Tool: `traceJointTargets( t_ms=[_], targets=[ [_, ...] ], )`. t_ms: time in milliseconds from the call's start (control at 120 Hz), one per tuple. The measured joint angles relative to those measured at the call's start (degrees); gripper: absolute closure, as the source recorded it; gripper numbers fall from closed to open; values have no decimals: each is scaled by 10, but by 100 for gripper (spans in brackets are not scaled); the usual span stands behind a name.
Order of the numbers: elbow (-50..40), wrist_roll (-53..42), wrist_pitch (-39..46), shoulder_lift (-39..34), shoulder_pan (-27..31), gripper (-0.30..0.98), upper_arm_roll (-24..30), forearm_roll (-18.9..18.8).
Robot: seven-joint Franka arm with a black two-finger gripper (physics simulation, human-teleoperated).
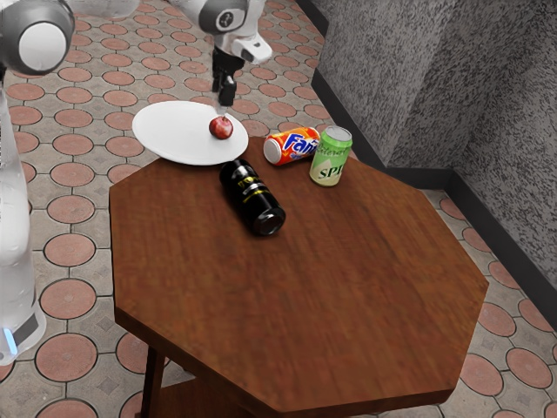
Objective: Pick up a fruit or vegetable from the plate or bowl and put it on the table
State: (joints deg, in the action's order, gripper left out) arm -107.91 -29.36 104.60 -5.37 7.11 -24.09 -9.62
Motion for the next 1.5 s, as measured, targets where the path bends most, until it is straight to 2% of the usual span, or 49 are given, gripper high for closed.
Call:
traceJointTargets(
  t_ms=[175, 442, 650, 992, 1325, 1392, 1500],
  targets=[
    [2, -29, 35, 34, -2, 0, -1, 17],
    [5, -75, 69, 65, 4, 0, -2, 16],
    [13, -110, 96, 97, 32, 0, -2, 19],
    [15, -146, 107, 117, 38, 0, 1, 22],
    [15, -166, 106, 143, 40, 0, 2, 44],
    [15, -169, 104, 147, 40, 4, 1, 55],
    [15, -171, 101, 151, 48, 24, -1, 75]
  ],
)
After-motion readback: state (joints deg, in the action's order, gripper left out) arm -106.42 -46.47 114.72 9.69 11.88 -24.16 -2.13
